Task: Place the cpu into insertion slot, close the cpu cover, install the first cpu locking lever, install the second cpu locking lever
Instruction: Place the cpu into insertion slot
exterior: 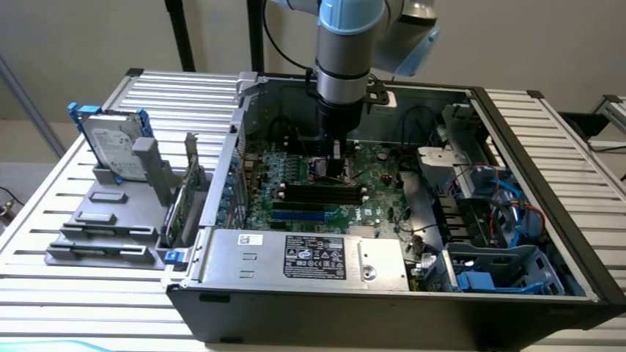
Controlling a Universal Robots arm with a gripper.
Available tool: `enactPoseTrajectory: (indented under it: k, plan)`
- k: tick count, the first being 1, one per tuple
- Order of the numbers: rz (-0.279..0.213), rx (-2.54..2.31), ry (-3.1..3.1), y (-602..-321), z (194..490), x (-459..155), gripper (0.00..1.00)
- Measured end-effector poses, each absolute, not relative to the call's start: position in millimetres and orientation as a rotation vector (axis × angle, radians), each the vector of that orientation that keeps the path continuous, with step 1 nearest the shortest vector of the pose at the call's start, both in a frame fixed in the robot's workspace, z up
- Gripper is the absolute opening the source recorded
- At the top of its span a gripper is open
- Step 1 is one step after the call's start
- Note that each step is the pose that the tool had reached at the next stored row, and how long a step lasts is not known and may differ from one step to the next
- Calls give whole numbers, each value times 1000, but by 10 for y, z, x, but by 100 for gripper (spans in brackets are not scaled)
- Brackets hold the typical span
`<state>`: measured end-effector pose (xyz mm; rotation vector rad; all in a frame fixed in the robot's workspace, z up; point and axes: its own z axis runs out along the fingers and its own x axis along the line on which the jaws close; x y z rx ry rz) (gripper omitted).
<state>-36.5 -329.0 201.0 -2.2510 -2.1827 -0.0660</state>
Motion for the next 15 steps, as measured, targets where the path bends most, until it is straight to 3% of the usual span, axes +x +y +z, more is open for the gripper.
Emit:
enactPoseTrajectory:
  k: [15]
  plan:
    - [-62,-2253,-2184,-3260,1988,-368,55]
